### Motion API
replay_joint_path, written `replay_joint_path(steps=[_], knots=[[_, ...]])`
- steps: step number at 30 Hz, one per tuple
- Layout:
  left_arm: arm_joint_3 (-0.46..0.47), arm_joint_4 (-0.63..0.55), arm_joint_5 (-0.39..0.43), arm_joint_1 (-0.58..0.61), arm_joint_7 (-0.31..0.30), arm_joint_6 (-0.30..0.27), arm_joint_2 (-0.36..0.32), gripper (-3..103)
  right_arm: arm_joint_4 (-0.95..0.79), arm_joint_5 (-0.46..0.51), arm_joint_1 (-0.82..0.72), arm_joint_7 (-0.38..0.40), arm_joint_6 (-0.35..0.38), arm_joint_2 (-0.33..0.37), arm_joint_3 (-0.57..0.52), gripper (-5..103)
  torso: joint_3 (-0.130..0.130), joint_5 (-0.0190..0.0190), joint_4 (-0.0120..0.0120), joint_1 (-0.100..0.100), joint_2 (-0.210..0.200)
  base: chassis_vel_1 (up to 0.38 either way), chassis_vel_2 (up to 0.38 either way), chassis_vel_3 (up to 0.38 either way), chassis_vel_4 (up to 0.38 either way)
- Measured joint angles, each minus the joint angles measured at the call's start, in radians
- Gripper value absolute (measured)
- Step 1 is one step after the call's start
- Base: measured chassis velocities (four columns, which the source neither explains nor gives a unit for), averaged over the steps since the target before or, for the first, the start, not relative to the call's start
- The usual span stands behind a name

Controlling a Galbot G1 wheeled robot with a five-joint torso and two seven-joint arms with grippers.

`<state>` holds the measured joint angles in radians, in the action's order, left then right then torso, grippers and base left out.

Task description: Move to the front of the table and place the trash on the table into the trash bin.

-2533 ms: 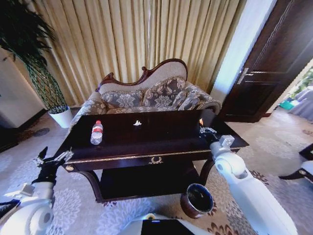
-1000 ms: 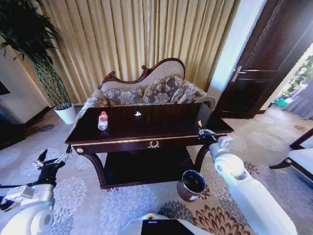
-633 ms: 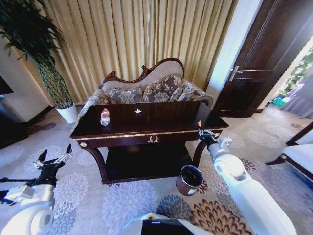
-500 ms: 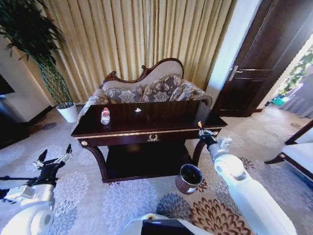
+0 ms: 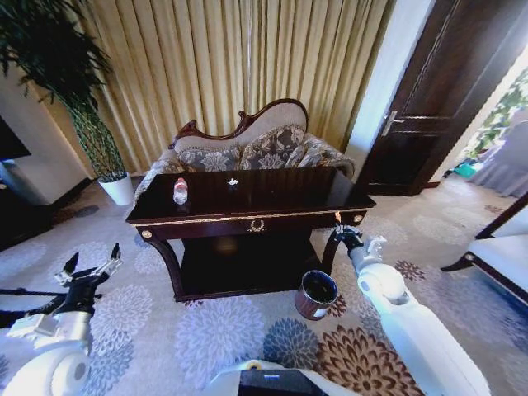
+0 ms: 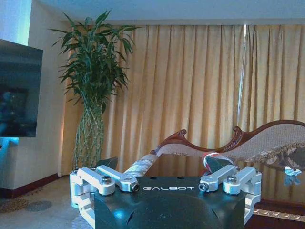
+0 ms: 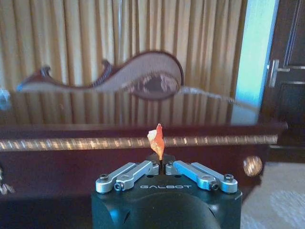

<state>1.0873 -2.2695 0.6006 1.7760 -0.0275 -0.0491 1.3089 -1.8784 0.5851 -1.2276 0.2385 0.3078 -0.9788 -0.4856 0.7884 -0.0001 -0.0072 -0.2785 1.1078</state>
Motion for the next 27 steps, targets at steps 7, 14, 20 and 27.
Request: replay_joint_path(steps=[7, 14, 20, 27], knots=[[0.007, 0.001, 0.0, 0.007, 0.0, 0.011, 0.002, 100, 0.15, -0.063, 0.017, -0.044, -0.018, -0.011, 0.019, 2, 0.0, 0.0001, 0.0001, 0.0, 0.0, 0.0, 0.0, 0.0, 0.0], [0.005, 0.004, 0.0, 0.006, 0.0, 0.011, 0.004, 100, 0.325, -0.176, 0.05, -0.096, -0.069, -0.046, 0.065, 2, 0.0, 0.0, 0.0001, 0.0, 0.0, 0.0, 0.0, 0.0, 0.0], [0.003, 0.001, -0.002, 0.009, 0.004, 0.011, 0.007, 100, 0.473, -0.25, 0.096, -0.119, -0.098, -0.098, 0.09, 2, 0.0, 0.0, 0.0001, 0.0, 0.0, 0.0, 0.0, 0.0, 0.0], [0.005, 0.007, -0.003, 0.01, 0.005, 0.012, 0.008, 100, 0.688, -0.315, 0.172, -0.189, -0.146, -0.172, 0.116, 2, 0.0, 0.0, -0.0001, 0.0, 0.0, 0.0, 0.0, 0.0, 0.0]])
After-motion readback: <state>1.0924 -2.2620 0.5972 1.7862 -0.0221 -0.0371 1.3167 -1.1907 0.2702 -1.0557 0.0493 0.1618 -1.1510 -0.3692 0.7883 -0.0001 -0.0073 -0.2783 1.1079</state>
